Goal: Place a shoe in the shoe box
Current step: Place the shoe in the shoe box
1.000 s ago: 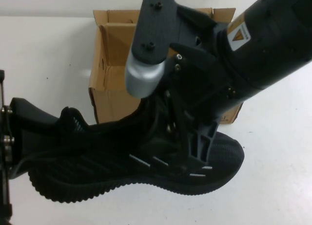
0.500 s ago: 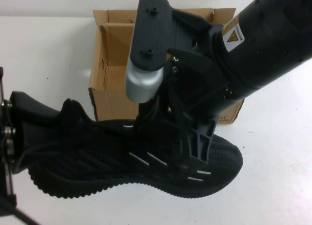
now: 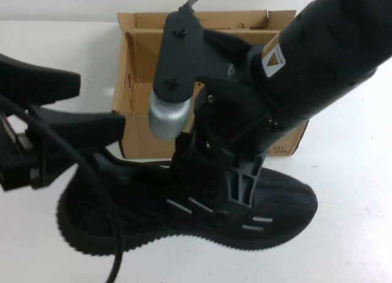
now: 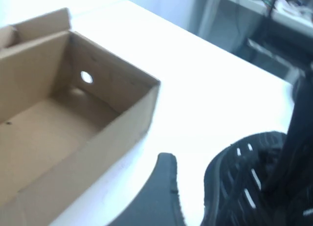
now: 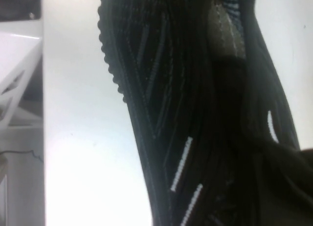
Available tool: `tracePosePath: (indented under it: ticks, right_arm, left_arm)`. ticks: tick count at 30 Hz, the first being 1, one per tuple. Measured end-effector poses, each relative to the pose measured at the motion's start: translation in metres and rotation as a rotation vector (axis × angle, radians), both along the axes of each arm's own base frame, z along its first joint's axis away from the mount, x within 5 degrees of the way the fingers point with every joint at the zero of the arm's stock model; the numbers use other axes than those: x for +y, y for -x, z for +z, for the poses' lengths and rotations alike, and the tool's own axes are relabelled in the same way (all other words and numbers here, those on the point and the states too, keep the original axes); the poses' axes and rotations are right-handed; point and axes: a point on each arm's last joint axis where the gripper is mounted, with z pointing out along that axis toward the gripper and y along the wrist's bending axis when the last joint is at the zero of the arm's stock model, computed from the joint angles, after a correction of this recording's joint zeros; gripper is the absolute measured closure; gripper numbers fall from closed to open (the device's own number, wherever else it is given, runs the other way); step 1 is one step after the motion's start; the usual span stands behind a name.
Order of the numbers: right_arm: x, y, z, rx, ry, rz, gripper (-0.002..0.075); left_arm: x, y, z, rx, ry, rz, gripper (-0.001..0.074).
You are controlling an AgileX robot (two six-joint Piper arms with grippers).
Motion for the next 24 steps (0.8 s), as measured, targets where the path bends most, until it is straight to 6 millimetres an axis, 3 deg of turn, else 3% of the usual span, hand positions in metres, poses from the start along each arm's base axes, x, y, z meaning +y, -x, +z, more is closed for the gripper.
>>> tracePosePath:
  ticks: [6, 8, 12, 17, 20, 24]
  right_arm:
    - [0.0, -0.022, -0.02, -0.055, 0.151, -0.124, 0.07]
    - [-0.002, -0.033, -0.021, -0.071, 0.174, -0.165, 0.07]
    - [-0.012, -0.058, -0.01, -0.097, 0.147, -0.248, 0.07]
    - [-0.023, -0.088, 0.014, -0.172, 0.089, -0.32, 0.07]
    - [-0.022, -0.102, 0.023, -0.225, 0.074, -0.313, 0.07]
    - [-0.015, -0.118, 0.027, -0.299, 0.083, -0.277, 0.07]
  left_arm:
    - [0.008, -0.007, 0.008, -0.084, 0.027, 0.151, 0.0071]
    - [0.014, -0.005, 0.015, -0.142, 0.043, 0.236, 0.011]
    - [0.025, 0.005, 0.026, -0.238, 0.053, 0.364, 0.0309]
    - [0.033, 0.015, 0.026, -0.264, -0.03, 0.427, 0.0644]
    - [0.037, 0.015, 0.019, -0.201, -0.089, 0.454, 0.0711]
    - [0.042, 0.016, 0.009, -0.096, -0.149, 0.504, 0.0731]
